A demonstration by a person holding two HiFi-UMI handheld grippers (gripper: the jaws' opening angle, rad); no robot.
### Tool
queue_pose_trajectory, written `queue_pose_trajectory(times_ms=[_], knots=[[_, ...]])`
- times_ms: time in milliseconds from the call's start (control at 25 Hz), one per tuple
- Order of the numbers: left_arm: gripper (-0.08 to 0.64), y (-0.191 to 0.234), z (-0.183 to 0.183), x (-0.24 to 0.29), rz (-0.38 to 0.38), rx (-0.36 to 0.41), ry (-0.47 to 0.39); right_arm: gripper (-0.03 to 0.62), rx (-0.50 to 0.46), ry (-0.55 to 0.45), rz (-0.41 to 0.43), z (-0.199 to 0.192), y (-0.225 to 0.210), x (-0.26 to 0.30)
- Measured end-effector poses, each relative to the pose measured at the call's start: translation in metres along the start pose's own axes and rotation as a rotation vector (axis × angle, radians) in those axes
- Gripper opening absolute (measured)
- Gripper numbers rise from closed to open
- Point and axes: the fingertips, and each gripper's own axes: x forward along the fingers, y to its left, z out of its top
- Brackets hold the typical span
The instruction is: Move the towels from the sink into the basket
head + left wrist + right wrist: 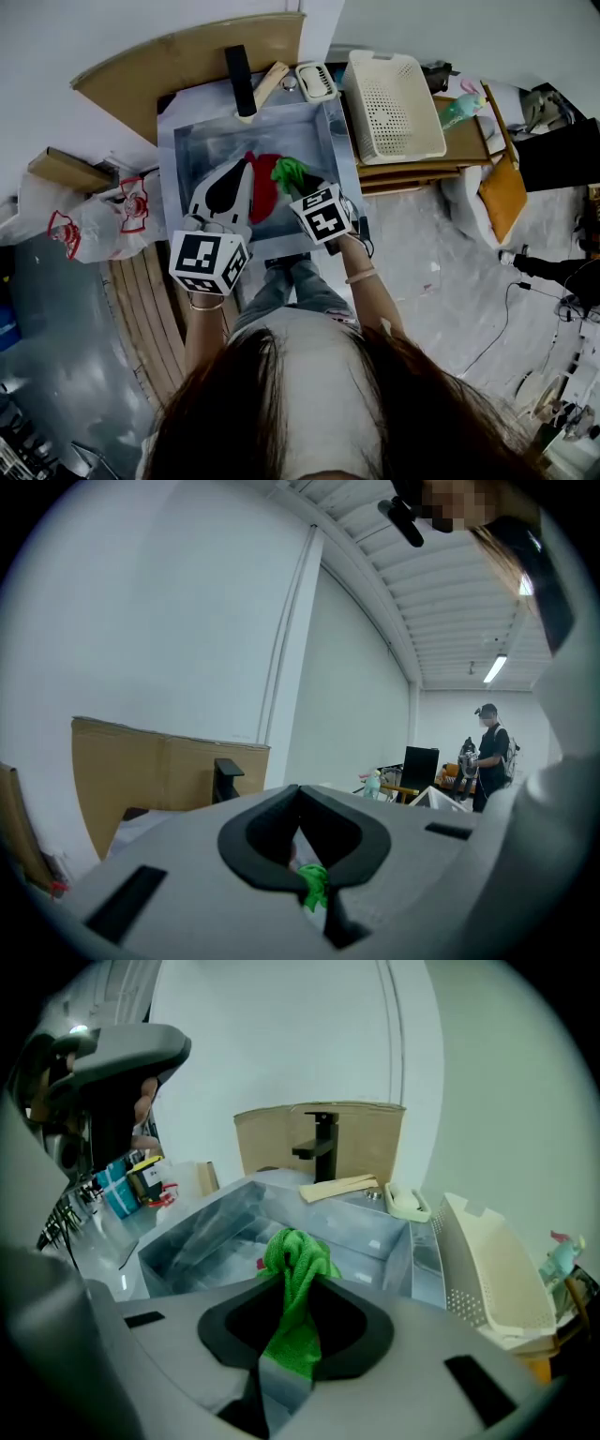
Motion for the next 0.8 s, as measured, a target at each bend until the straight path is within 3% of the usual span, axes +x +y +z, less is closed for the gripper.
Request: queue_pose_trajectory(times_ms=[800], knots=[[0.005, -0.023, 0.013, 0.000, -0.118, 0.030, -0.008, 0.103, 0.082, -0.192, -0.045, 0.031, 0.009, -0.056]])
